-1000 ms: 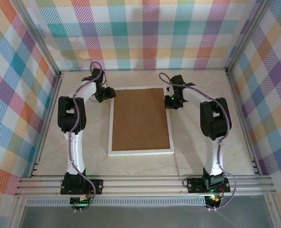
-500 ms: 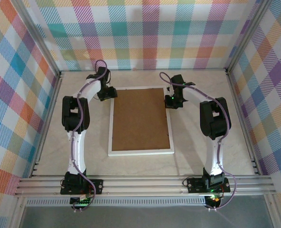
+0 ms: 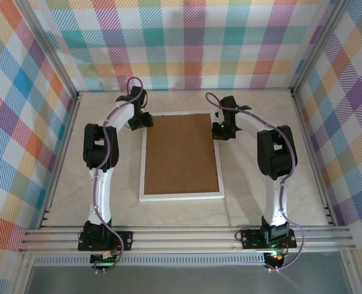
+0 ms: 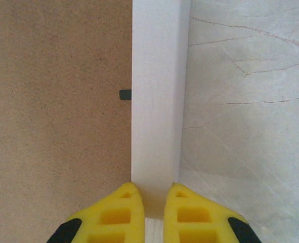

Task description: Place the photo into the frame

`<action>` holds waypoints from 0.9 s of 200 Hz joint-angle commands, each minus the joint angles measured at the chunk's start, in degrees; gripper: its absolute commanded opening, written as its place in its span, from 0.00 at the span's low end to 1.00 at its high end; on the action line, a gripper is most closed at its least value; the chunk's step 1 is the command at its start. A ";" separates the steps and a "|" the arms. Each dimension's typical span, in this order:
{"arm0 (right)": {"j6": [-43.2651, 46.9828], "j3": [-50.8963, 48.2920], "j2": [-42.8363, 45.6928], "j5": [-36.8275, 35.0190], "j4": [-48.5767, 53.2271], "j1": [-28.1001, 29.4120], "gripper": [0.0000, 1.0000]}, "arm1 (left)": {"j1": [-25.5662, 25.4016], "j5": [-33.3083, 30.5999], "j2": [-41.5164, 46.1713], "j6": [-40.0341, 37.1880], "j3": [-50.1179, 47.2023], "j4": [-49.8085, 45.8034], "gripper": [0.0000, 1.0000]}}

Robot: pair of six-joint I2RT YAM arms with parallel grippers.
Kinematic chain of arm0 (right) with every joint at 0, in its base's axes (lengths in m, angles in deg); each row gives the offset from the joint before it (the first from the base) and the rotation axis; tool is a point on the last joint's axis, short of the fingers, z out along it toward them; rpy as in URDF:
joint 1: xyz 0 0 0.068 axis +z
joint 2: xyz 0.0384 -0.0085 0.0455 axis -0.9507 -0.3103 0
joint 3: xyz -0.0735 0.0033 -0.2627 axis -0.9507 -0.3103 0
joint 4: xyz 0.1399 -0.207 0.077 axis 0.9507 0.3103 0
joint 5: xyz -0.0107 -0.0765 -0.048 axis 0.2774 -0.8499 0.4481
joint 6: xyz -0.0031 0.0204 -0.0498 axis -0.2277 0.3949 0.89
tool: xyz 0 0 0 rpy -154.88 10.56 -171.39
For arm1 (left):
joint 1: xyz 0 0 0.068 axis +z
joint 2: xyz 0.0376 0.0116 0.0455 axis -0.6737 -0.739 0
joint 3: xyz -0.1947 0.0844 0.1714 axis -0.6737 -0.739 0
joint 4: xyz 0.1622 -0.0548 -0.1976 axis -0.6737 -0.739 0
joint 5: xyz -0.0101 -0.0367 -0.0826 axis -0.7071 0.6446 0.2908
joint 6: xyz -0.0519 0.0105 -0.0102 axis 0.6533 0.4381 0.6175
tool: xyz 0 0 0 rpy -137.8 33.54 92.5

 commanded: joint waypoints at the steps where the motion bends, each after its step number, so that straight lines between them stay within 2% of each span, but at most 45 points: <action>1: -1.34 -0.55 -3.88 5.39 1.01 2.90 0.09 | -5.98 9.83 -7.36 -0.33 -1.75 -6.59 0.53; 51: -2.20 -1.47 -2.82 -1.34 3.31 1.85 0.08 | -3.79 11.46 0.51 0.73 -0.23 -2.03 0.58; 100: -3.15 -3.10 -1.15 -2.68 3.10 0.17 0.09 | 0.08 7.67 9.72 1.19 -3.22 -0.68 0.63; 130: -3.22 -2.91 -0.85 -2.50 3.16 0.06 0.09 | 2.39 7.52 17.81 2.80 -10.88 2.43 0.67; 180: -3.59 -2.83 -0.85 -1.44 2.49 0.04 0.10 | 4.16 6.75 30.41 5.84 -29.85 7.42 0.71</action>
